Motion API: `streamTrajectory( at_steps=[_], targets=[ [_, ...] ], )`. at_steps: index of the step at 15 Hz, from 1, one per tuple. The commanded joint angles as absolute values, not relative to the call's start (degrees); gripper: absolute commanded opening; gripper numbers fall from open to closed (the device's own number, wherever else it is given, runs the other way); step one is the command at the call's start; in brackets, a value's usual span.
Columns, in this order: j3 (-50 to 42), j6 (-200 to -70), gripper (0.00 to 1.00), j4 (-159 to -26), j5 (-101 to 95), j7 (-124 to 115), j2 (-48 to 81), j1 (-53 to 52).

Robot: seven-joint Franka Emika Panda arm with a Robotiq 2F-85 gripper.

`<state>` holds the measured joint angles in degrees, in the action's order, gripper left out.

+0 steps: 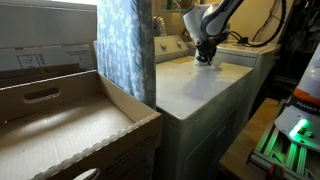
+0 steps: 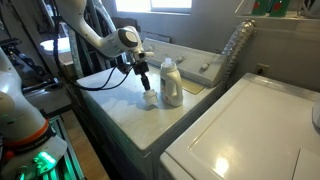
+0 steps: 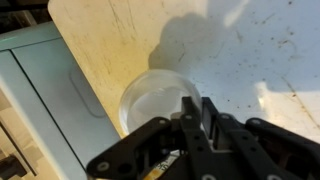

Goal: Flip the white lid, pick up the white lid and place it on the detergent the right way up

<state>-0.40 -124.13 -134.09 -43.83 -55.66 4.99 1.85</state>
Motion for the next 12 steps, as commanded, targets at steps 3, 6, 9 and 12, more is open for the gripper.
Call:
streamTrajectory(
  at_steps=[3,6,9,12],
  targets=[
    [-1.0,-124.9,0.40,-133.6,-44.1,-56.9,6.6,0.6],
    [-1.1,-126.6,0.25,-133.9,-43.9,-56.7,6.3,0.5],
    [-1.2,-129.3,0.19,-134.3,-43.5,-56.6,5.8,0.6],
    [-1.3,-133.1,0.24,-134.8,-42.7,-56.4,5.3,0.8]
  ],
)
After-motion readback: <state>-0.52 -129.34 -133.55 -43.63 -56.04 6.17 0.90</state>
